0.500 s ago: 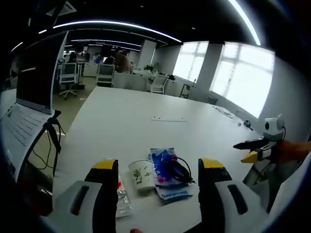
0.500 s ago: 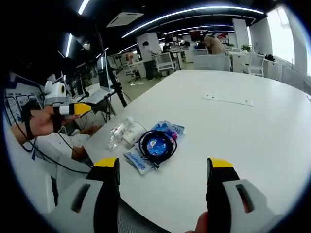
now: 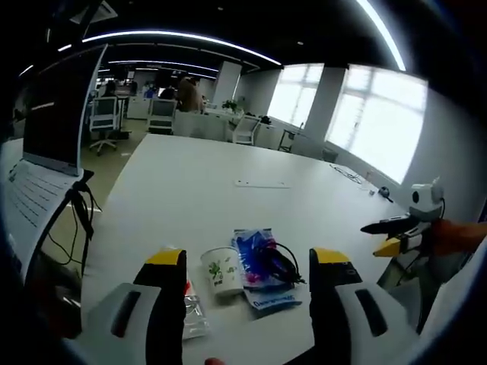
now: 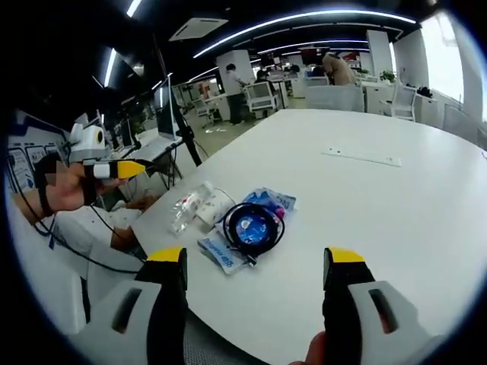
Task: Arrange the tabletop items into an orderly group along one side of the table until the central work area is clear of visible clutter.
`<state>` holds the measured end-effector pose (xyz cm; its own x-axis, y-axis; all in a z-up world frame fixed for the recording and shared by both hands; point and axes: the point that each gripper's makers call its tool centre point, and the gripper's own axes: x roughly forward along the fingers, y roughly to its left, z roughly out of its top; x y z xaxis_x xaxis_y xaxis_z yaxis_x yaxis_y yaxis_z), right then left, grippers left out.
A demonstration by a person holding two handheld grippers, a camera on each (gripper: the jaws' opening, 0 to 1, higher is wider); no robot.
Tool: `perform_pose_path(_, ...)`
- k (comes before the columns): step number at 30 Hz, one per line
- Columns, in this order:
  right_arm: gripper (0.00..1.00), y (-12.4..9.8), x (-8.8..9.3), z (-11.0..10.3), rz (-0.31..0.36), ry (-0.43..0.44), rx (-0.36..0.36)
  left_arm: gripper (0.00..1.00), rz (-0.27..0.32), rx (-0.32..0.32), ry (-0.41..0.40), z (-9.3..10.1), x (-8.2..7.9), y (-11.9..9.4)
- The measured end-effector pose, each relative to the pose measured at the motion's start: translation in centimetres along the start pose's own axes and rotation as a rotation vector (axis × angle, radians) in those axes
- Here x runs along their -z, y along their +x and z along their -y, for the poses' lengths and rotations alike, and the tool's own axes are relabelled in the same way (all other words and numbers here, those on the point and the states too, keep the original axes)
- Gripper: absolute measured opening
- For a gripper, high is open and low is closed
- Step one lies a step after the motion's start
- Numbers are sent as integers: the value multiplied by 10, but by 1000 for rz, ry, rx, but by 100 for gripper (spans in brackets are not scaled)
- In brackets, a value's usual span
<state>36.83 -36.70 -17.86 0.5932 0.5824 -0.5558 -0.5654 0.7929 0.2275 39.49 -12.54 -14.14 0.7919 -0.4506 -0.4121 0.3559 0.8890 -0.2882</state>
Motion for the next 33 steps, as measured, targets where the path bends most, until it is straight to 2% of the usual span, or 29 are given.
perform_pose_path(21,72,-6,17,-1,-21,17,30,66,-8,36,10,0,8,3)
perform_pose_path(33,72,-2,17,-6,-14,15,27,66,-7,44,14,0,9,1)
